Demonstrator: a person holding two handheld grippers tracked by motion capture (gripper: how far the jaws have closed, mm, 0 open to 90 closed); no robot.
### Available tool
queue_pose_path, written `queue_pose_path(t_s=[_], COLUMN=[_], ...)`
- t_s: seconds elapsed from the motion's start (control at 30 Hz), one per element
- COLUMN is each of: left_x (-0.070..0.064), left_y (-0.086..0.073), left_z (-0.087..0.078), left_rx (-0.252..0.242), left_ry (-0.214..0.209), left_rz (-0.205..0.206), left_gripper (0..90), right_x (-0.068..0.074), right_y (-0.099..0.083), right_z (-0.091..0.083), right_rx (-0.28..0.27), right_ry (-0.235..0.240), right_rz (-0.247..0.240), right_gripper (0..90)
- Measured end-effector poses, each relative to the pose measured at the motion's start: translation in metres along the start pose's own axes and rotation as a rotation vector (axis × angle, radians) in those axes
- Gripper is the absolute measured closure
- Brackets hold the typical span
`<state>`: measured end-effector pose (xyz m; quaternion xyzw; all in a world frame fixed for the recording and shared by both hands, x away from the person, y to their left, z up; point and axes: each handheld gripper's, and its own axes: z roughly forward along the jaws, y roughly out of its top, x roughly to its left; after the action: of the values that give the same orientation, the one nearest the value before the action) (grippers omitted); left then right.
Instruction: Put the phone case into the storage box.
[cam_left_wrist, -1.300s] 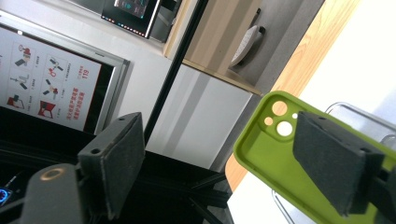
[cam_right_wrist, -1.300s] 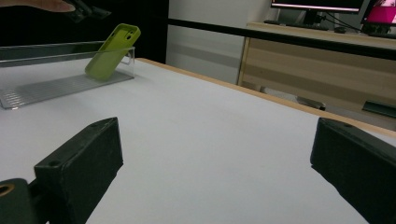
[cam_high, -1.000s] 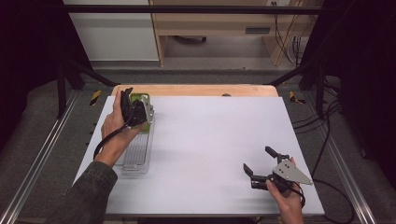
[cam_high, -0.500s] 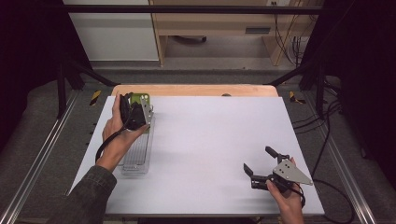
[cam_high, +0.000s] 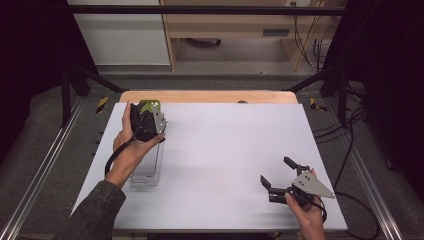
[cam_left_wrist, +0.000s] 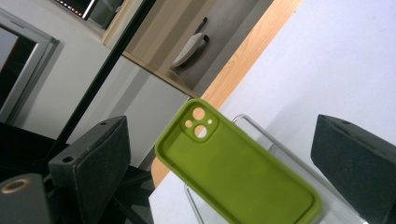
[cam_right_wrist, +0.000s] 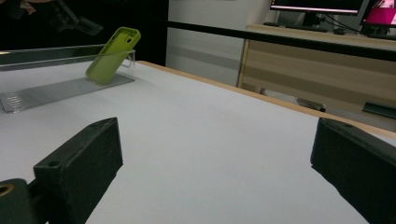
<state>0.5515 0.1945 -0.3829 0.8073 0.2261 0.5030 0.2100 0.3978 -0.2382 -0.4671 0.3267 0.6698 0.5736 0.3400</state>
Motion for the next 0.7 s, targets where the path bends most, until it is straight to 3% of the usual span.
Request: queue_pose_path(t_s=[0.53,0.7], left_x=[-0.011,-0.015], left_y=[0.014,0.016], left_z=[-0.009,-0.012], left_rx=[-0.041,-0.051], left_ry=[-0.051,-0.054], left_rz=[-0.002,0.017], left_gripper=[3.9,3.8], right_x=[-0.001,-0.001], right_y=[0.000,0.000], right_z=[-0.001,-0.001], right_rx=[-0.001,-0.001], right_ry=[0.000,0.000], right_rz=[-0.003,-0.003], right_gripper=[2.4,2.3])
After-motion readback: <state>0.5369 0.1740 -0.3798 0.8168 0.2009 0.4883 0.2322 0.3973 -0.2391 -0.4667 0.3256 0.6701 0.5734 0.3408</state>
